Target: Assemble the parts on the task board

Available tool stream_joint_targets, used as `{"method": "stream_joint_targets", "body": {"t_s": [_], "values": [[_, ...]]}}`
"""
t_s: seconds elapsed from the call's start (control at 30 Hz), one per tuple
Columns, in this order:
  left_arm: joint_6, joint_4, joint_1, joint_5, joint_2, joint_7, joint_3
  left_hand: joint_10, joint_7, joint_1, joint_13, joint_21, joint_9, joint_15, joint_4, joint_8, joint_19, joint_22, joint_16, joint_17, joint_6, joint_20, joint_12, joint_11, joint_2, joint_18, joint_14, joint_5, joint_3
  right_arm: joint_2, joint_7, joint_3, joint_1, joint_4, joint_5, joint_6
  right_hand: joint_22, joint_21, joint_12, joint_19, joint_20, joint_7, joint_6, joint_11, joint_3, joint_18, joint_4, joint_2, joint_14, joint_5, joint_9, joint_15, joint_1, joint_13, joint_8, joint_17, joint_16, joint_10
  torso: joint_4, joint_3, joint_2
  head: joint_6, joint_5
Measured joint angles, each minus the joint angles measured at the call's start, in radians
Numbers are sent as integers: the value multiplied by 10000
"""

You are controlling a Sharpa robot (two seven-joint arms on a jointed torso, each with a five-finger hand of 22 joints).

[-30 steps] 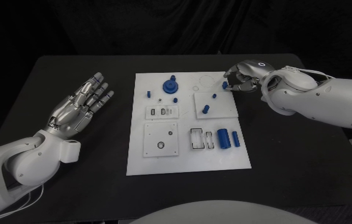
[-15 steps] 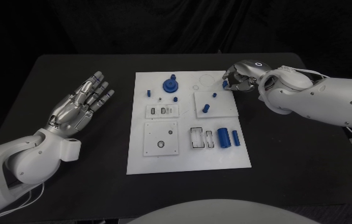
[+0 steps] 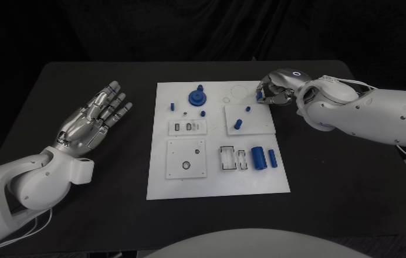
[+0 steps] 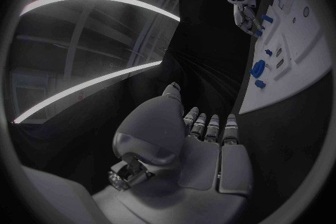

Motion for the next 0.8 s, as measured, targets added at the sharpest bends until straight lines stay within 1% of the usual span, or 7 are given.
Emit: {"method": "stream_joint_targets", "body": {"t_s": [0.17, 0.27, 0.33, 0.4, 0.57, 0.67, 0.8], "values": [[7, -7, 0, 0, 0, 0, 0, 0, 0, 0, 0, 0, 0, 0, 0, 0, 0, 0, 0, 1, 0, 0, 0, 0, 0, 0, 0, 0, 0, -18, 64, 0, -3, 27, 0, -153, 0, 0, 0, 55, -55, -42, 153, -35, 30, 1, -107, 22, 0, 230, 273, 0, 112, 0, 495, 0, 0, 35, 0, 0, -4, -1, 20], [13, -13, -1, 0, -5, 0, 0, 0, 0, 0, 0, 0, 0, 0, 0, 0, 0, 1, 0, 1, 0, 0, 0, 0, 0, 0, 0, 0, 0, -103, 111, 3, -3, 182, 1, -337, -1, 0, 0, 55, -55, -56, 197, -38, 58, 1, -138, 33, 0, 446, 295, 0, 178, -1, 711, 0, 0, 38, 0, 0, -8, -1, 28], [16, -17, -1, 0, -9, 0, 0, 0, 0, 0, 0, 0, 0, 0, 0, 0, 0, 1, 0, 2, 0, 0, 0, 0, 0, 0, 0, 0, 0, -197, 133, 8, 10, 405, 2, -481, -1, 0, 0, 92, -92, -58, 200, -74, 69, 0, -153, 62, 0, 642, 295, 0, 256, -1, 739, 0, 0, 74, 0, 0, -8, -1, 42], [18, -20, -2, 0, -10, 0, 0, 0, 0, 0, -1, 0, 0, 0, 0, 0, 0, 1, 0, 3, 0, -1, 0, 0, 0, 0, 0, 0, 0, -275, 144, 0, 98, 698, 4, -601, -1, 0, 0, 92, -91, -58, 202, -74, 86, 0, -193, 52, 0, 772, 295, 0, 346, -1, 740, 0, 0, 74, -2, 0, -8, -1, 59], [26, -46, -3, 0, 0, 0, 0, 0, 0, 0, -1, 0, 0, 37, 1, 0, 0, 2, 0, 4, 0, -1, 0, 0, 0, 0, 37, 40, 0, -275, 169, 31, 578, 1650, 5, -880, -1, 0, 0, 92, -91, -39, 226, -73, 84, 0, -195, 77, 0, 920, 294, 0, 371, -1, 743, 0, 0, 74, -13, -3, -8, -34, 49], [27, -51, -4, 0, 32, 1, 0, 0, 0, 0, -1, 0, 0, 37, 1, 0, 0, 3, 0, 5, 0, -1, 0, 0, 0, 0, 37, 40, -1, -75, 180, 38, 723, 2138, 5, -970, -2, 0, 0, 92, -91, -38, 226, -73, 75, 0, -204, 80, 0, 968, 293, 0, 371, -1, 744, 0, 0, 74, -24, -4, -7, -49, 22], [29, -49, -4, 0, 71, 1, 0, 0, 0, 0, 0, 0, 0, 37, 1, 0, 0, 3, 0, 6, 0, -1, 0, 0, 0, 0, 37, 40, -1, 408, 178, 24, 743, 2542, -17, -989, -2, 0, 0, 92, -91, -37, 224, -61, 73, 0, -206, 94, 0, 1045, 293, 0, 378, -1, 745, 0, 54, 85, -31, -4, -3, -51, 12]]}}
